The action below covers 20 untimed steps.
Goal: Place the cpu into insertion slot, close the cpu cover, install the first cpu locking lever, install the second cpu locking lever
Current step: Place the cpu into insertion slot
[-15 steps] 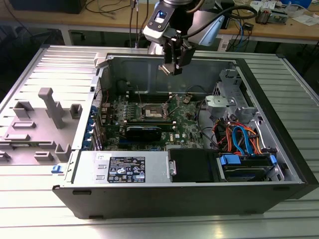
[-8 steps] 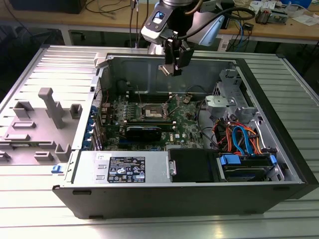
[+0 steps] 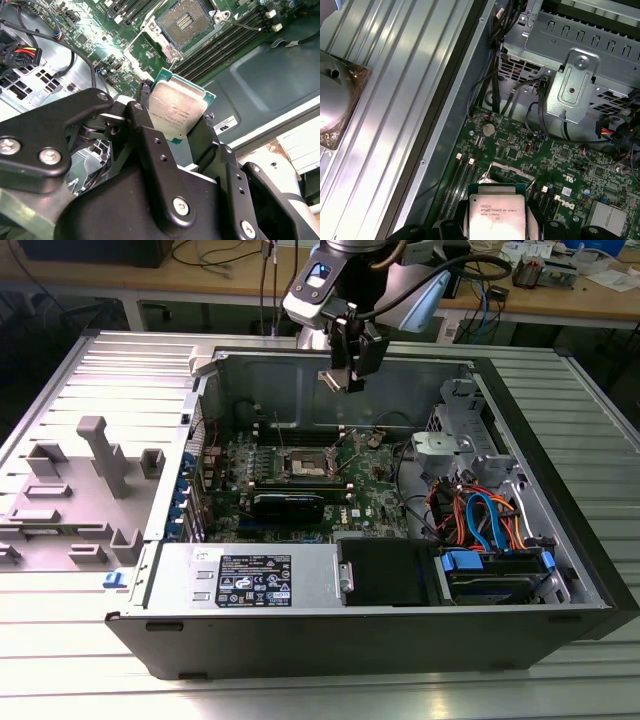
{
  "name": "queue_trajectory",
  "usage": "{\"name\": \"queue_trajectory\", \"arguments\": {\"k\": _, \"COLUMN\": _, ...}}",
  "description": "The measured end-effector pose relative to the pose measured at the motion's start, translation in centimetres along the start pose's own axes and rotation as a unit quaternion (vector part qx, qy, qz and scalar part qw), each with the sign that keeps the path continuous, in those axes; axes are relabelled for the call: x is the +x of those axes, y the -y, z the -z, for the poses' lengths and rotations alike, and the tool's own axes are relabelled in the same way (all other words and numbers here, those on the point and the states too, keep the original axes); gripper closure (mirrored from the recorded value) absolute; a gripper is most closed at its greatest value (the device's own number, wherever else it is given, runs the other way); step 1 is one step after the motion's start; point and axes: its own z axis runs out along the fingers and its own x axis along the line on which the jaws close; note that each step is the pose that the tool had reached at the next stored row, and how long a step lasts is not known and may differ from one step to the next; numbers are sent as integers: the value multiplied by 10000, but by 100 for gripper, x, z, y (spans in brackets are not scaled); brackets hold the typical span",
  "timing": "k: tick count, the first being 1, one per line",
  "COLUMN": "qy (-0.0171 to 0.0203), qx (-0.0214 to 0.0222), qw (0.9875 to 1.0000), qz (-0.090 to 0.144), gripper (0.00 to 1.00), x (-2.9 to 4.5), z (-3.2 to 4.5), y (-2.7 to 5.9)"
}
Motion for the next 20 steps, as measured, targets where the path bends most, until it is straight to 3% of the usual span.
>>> {"name": "queue_trajectory", "arguments": {"k": 2, "qy": -1, "qx": 3, "qw": 10000, "qz": -25, "gripper": 46, "x": 3, "z": -2, "y": 9}}
{"name": "queue_trajectory", "arguments": {"k": 4, "qy": -12, "qx": 35, "qw": 10000, "qz": -54, "gripper": 46, "x": 4, "z": -10, "y": 12}}
{"name": "queue_trajectory", "arguments": {"k": 9, "qy": -8, "qx": 84, "qw": 9992, "qz": -399, "gripper": 46, "x": 2, "z": -71, "y": 17}}
{"name": "queue_trajectory", "arguments": {"k": 17, "qy": 2, "qx": 108, "qw": 9990, "qz": -426, "gripper": 46, "x": 2, "z": -80, "y": 17}}
{"name": "queue_trajectory", "arguments": {"k": 20, "qy": 9, "qx": 137, "qw": 9983, "qz": -564, "gripper": 46, "x": 2, "z": -94, "y": 19}}
